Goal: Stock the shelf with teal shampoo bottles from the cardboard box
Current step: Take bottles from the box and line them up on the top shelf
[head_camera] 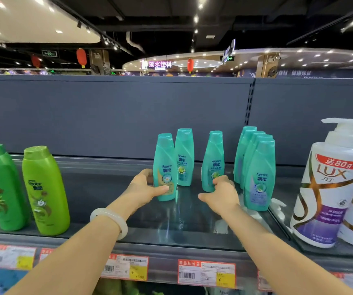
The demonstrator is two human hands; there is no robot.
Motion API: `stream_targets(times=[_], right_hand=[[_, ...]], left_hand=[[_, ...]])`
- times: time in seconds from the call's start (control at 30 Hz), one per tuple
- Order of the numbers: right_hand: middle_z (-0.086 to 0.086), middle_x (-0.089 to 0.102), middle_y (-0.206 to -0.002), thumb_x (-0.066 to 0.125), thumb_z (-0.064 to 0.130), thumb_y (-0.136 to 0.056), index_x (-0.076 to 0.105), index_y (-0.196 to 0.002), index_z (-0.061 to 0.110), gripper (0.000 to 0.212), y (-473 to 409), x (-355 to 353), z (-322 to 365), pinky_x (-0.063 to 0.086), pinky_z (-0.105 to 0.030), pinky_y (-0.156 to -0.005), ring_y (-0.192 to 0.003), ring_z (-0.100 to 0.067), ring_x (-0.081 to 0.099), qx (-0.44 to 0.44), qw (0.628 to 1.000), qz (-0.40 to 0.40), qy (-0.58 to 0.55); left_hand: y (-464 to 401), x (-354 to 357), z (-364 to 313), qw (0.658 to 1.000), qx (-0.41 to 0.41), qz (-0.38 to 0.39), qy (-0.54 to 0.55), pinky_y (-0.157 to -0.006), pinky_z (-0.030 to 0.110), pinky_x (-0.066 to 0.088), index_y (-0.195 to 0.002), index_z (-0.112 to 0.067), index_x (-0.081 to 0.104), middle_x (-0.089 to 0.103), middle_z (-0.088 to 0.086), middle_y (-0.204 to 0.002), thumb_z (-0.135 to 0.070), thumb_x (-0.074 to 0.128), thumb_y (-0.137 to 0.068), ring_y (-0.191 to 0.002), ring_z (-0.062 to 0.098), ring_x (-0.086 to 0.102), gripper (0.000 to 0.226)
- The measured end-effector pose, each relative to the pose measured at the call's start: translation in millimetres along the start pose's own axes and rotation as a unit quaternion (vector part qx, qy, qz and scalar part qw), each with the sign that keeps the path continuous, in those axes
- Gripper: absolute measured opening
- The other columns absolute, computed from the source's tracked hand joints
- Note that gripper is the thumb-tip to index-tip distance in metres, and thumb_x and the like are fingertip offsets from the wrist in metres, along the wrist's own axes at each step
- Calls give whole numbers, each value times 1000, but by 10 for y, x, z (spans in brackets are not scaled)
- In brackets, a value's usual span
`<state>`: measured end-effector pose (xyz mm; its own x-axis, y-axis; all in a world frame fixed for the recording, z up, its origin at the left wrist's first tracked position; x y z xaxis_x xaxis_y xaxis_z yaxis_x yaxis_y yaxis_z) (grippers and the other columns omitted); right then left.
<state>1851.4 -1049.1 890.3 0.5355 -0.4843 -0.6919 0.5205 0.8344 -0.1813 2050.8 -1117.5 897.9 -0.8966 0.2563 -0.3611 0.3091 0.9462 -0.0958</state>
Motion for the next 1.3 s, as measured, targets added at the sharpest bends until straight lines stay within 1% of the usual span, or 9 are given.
stream_targets(times=[0.1, 0.27, 0.43, 0.57, 0.8, 0.9, 1.03, 1.13, 1.3], right_hand=[[-17, 39, -129, 76, 21, -74, 36, -125, 1, 68, -34, -59, -17, 42, -36, -98, -119, -32, 43, 23, 999, -35, -22], [-15, 41, -137, 83, 20, -66, 10, -147, 10, 109, -310, -58, 29, 38, -43, -106, -126, -31, 43, 49, 989, -42, -131], [-13, 43, -134, 79, 18, -73, 17, -140, 12, 91, -391, 3, 33, 44, -36, -94, -117, -31, 51, 52, 989, -32, -137], [-14, 46, -125, 78, 24, -73, 32, -121, 9, 69, -417, 10, -3, 47, -42, -91, -111, -33, 52, 66, 992, -66, -85], [-14, 40, -132, 78, 33, -72, 27, -128, 9, 79, -385, 24, 46, 43, -43, -96, -122, -33, 43, 91, 991, -80, -56], [-15, 30, -140, 78, 33, -73, 19, -142, 9, 94, -253, -135, 225, 33, -42, -107, -129, -31, 34, 7, 985, -168, -29], [-16, 43, -129, 71, 12, -76, 44, -129, 3, 59, 64, -358, 837, 31, -34, -102, -119, -25, 37, -278, 910, -294, -94], [-13, 49, -127, 69, 17, -79, 51, -124, 6, 49, -118, -370, 1250, 35, -37, -98, -116, -29, 46, -354, 909, -220, 13], [-7, 47, -138, 53, 54, -86, 45, -134, 24, 56, -722, -458, 1400, 16, -47, -114, -127, -28, 44, -249, 942, -58, 218]], left_hand=[[-23, 42, -27, 1000, -1, 3, 21, -82, 25, 47, -108, -22, 51, 62, -9, -95, -11, 72, -79, -87, 7, 59, 37], [-89, 67, -36, 999, -14, 26, 12, -96, 36, 46, -112, -22, 52, 62, -5, -105, -13, 70, -80, -101, 15, 59, 38], [-125, 66, 9, 999, -15, 38, 18, -99, 39, 46, -110, -24, 53, 64, -7, -104, -12, 70, -80, -102, 14, 60, 37], [-148, 60, 8, 999, -17, 48, 12, -99, 39, 47, -111, -25, 52, 64, -4, -110, -12, 70, -80, -105, 16, 60, 38], [-160, -6, 18, 999, -15, 52, 2, -97, 37, 47, -114, -24, 53, 64, -9, -103, -12, 69, -80, -99, 12, 61, 39], [-164, -51, 41, 999, -17, 47, -2, -98, 38, 47, -115, -23, 53, 64, -7, -106, -13, 69, -80, -102, 13, 61, 40], [-148, -75, 52, 998, -19, 49, 16, -100, 38, 47, -122, -17, 54, 67, -3, -111, -9, 70, -80, -103, 15, 64, 45], [-120, -53, 56, 998, -16, 53, 39, -99, 35, 47, -117, -20, 56, 68, -4, -108, -10, 70, -81, -99, 11, 64, 40], [-138, -59, 74, 999, -16, 39, 25, -93, 29, 45, -115, -25, 55, 66, -8, -104, -13, 69, -82, -95, 8, 62, 38]])
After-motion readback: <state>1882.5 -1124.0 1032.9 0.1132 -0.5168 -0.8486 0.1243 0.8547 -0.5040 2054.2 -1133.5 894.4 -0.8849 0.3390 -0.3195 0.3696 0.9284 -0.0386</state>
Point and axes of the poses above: each hand's wrist, its own y-axis away from the middle knuckle, its own x-axis out of the palm, z = x × y, the point moved 6 cm from there along -y, towards the middle knuckle
